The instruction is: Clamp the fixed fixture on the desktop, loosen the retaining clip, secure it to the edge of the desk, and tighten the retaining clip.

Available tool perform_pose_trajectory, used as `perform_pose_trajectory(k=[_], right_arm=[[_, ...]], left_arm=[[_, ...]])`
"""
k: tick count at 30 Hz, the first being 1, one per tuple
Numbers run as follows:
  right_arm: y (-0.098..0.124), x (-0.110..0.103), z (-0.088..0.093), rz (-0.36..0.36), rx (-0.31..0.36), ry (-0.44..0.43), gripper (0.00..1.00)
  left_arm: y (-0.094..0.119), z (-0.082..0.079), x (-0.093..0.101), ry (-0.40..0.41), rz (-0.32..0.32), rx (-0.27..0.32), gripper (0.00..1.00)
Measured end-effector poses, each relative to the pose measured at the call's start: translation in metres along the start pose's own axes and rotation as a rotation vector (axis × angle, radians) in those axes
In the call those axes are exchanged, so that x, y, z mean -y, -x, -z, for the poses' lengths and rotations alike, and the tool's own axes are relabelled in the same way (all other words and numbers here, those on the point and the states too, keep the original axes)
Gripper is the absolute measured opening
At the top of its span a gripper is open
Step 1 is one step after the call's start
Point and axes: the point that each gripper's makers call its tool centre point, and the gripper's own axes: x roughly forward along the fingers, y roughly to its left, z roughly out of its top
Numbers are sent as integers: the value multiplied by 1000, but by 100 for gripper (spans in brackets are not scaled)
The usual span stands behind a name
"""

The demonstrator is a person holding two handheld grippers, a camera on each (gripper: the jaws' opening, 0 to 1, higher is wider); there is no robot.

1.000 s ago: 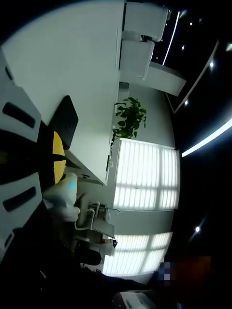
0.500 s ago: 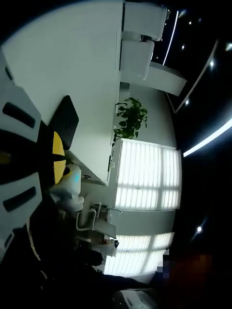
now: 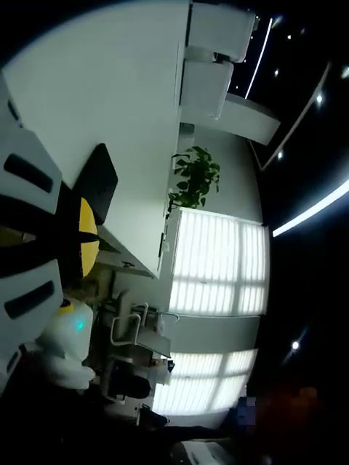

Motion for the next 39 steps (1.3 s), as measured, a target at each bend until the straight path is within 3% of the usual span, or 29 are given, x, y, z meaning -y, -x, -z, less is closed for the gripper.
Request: perform_pose_trajectory(k=[8, 15, 19, 20, 23, 27, 29, 33, 39], right_arm=[[-10, 8, 7, 78, -41, 66, 68], [-12, 8, -6, 82, 26, 91, 38], [-10, 1, -6, 73, 20, 116, 32], [-22, 1, -3, 77, 15, 116, 30], [-18, 6, -3, 73, 8, 25, 24], [-19, 2, -3, 54, -4, 124, 23], [-15, -1, -2, -6, -2, 78, 23], [-10, -1, -3, -137, 19, 67, 23], [-4, -5, -6, -432, 52, 32, 23]], left_arm=[[0, 0, -1, -5, -4, 7, 1], [0, -1, 0, -5, -5, 12, 1], [0, -1, 0, -5, -4, 10, 1], [0, -1, 0, -5, -5, 9, 1], [0, -1, 0, -6, -4, 8, 1], [-1, -1, -1, -4, -4, 10, 1], [-1, -1, -1, -6, -3, 9, 1], [0, -1, -1, -7, -2, 8, 1], [-1, -1, -1, -1, -6, 5, 1]])
